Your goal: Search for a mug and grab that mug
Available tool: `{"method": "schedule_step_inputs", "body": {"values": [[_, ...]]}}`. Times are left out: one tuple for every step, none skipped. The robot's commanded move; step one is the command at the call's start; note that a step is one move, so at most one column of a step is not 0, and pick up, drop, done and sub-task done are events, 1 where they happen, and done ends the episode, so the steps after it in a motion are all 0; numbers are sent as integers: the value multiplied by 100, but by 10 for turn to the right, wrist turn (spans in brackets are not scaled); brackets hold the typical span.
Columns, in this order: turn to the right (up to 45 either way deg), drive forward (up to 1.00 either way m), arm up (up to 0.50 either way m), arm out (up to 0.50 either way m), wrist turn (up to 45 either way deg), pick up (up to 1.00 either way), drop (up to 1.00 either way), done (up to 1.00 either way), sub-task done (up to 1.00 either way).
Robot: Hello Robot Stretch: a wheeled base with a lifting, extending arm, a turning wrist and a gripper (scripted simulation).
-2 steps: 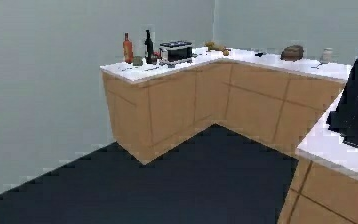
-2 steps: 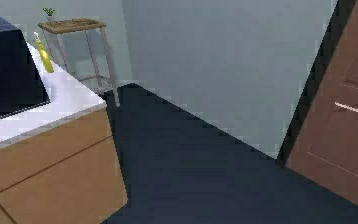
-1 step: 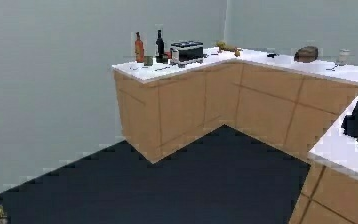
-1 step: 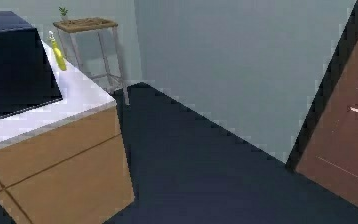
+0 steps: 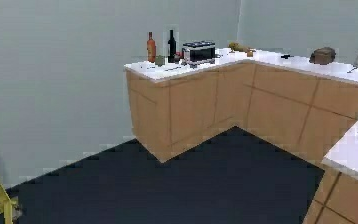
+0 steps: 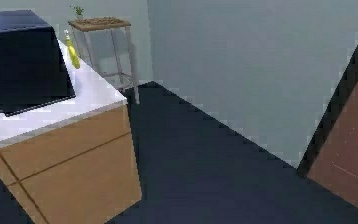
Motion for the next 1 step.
{"method": "schedule_step_inputs", "body": {"values": [[0, 75, 0, 0, 0, 0, 0, 0, 0]]}}
